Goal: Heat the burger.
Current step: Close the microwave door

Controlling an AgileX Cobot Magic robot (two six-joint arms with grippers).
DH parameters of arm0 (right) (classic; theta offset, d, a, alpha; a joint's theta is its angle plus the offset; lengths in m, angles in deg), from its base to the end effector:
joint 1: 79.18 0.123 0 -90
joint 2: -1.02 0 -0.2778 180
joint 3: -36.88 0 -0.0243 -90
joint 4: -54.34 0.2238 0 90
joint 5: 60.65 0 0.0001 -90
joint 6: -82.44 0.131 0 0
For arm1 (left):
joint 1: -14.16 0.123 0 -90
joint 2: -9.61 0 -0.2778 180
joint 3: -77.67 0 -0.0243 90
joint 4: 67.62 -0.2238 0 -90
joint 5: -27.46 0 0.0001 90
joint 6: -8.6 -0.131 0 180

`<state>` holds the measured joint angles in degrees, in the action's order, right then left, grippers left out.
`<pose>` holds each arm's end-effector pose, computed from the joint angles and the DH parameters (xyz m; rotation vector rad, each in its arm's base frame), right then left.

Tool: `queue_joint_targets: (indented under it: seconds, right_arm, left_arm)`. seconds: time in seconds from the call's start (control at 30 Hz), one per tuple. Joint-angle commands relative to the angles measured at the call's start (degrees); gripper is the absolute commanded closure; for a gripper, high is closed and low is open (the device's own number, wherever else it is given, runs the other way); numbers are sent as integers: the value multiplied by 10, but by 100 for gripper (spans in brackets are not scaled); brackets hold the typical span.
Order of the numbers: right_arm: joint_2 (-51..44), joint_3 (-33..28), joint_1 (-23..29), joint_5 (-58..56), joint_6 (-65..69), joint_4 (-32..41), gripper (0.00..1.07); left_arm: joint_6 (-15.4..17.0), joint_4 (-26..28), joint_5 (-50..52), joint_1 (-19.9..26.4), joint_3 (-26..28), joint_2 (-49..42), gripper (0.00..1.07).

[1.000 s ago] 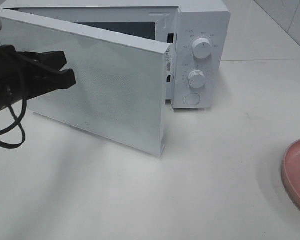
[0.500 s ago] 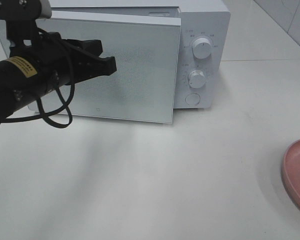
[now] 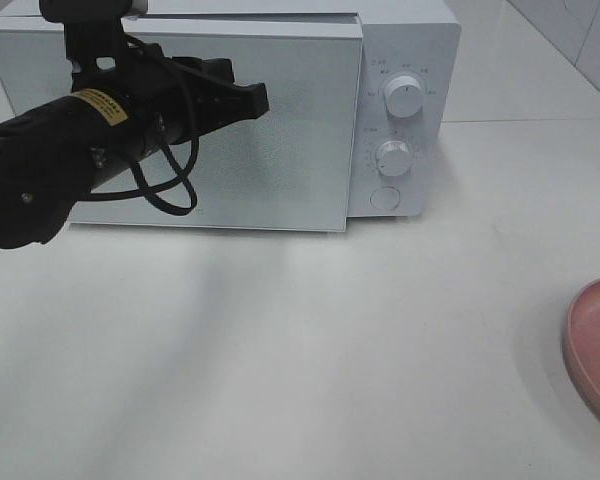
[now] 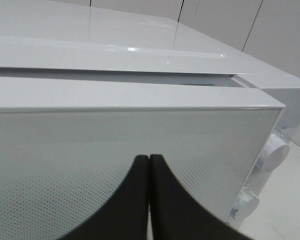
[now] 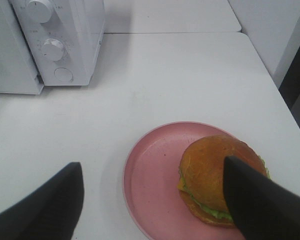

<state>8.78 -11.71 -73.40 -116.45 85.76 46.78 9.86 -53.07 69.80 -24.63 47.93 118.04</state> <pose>0.0197 -0.0123 0.2561 -0.0426 1.9508 -0.0508 0.3127 -0.2229 0.2207 0.2683 1.6931 -0.5212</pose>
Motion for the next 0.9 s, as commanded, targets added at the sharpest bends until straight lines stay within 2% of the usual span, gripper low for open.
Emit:
queue_joint_targets:
  seconds: [0.03,0.47,0.63,0.73,0.9]
  right_arm:
    - [-14,-1,-3,7,-3,2,34]
    - [-14,-1,-3,7,-3,2,34]
    - [-14,-1,-3,7,-3,2,34]
    - [-14,-1,-3,7,-3,2,34]
    - [-14,-1,-3,7,-3,2,34]
  left_arm:
    - [-1,10,3,-3,15,10,107]
    - [-6,14,2,-3,97,80,107]
    - [-38,24,-12,-3,140,105,107]
    - [-72,44,-26,-1,173,124,107]
    - [-76,43,-29,2,186,133,107]
